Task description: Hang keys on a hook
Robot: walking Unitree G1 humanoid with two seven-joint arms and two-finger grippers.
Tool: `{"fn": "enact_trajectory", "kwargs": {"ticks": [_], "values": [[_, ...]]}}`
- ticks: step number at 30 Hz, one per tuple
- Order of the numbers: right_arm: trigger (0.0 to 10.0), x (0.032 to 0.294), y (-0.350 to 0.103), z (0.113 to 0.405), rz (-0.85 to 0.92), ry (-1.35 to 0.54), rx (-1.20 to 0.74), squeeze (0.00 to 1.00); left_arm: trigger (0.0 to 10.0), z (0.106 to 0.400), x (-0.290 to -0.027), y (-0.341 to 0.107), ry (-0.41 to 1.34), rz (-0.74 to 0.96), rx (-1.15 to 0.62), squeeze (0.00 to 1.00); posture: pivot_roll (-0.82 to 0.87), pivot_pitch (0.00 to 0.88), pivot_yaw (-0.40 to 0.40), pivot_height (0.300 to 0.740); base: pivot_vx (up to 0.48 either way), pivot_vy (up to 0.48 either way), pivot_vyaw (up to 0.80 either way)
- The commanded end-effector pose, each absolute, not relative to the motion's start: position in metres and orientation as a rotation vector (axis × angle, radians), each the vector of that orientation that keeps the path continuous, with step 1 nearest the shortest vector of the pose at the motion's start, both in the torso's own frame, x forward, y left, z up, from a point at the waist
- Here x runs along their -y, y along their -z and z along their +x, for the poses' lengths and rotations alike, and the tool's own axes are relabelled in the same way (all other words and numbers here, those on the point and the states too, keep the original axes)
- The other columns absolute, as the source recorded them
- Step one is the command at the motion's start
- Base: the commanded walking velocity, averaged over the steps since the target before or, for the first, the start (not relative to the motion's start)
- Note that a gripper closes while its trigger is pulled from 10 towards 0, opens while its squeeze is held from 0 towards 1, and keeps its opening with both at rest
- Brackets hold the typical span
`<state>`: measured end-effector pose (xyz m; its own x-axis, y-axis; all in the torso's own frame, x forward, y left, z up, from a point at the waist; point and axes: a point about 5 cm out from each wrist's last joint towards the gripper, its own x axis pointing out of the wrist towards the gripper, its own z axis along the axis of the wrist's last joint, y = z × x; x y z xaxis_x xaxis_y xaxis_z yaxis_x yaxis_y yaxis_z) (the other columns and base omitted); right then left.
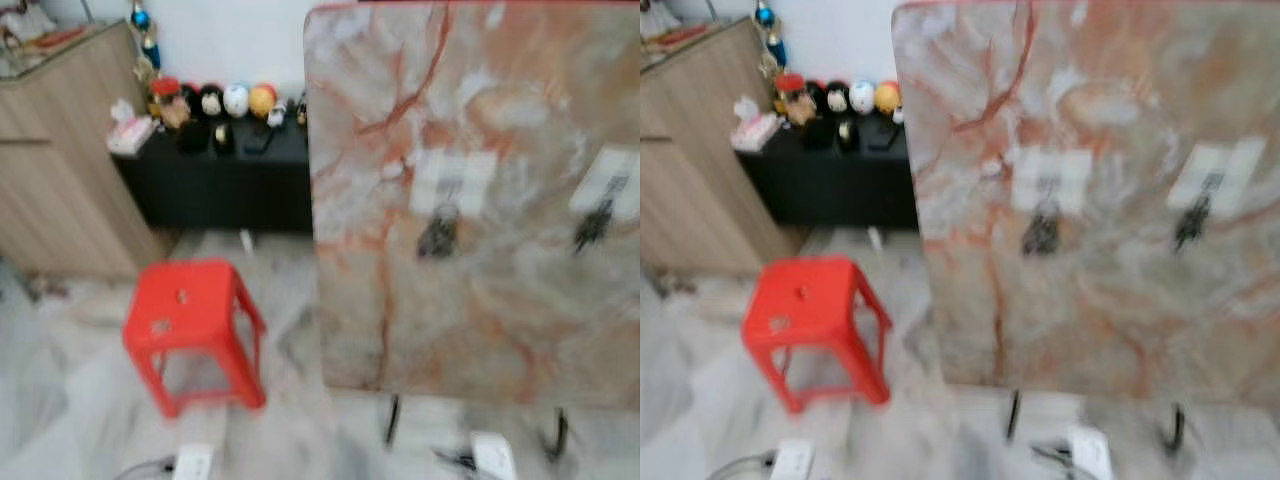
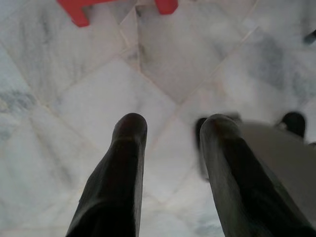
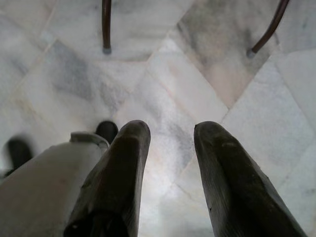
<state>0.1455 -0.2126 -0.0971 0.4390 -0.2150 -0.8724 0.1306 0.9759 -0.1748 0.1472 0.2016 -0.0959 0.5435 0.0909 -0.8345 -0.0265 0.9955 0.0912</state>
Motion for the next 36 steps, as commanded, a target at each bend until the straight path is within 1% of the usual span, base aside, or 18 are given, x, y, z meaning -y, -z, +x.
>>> {"fn": "enact_trajectory", "kwargs": {"ticks": [1,13,26,33,36], "values": [[10.0,0.202,0.096,0.152,-0.078,0.185,-1.076,0.0,10.0,0.142,-0.209,0.097,-0.068,0.102,-1.02,0.0,-0.08,0.0,0.003,0.74,0.0,0.48,0.0],[10.0,0.202,0.096,0.152,-0.08,0.174,-1.075,0.0,10.0,0.137,-0.207,0.099,-0.058,0.102,-1.031,0.0,-0.08,0.0,0.01,0.74,0.0,0.48,0.0],[10.0,0.201,0.096,0.153,-0.068,0.173,-1.068,0.0,10.0,0.133,-0.227,0.096,-0.078,0.111,-1.037,0.0,-0.08,0.0,0.008,0.74,0.0,0.48,0.0],[10.0,0.201,0.096,0.153,-0.064,0.18,-1.068,0.0,10.0,0.134,-0.227,0.096,-0.082,0.108,-1.036,0.0,-0.08,0.0,0.005,0.74,0.0,0.48,0.0],[10.0,0.201,0.096,0.152,-0.064,0.18,-1.07,0.0,10.0,0.137,-0.223,0.096,-0.076,0.106,-1.032,0.0,-0.08,0.0,0.007,0.74,0.0,0.48,0.0]]}}
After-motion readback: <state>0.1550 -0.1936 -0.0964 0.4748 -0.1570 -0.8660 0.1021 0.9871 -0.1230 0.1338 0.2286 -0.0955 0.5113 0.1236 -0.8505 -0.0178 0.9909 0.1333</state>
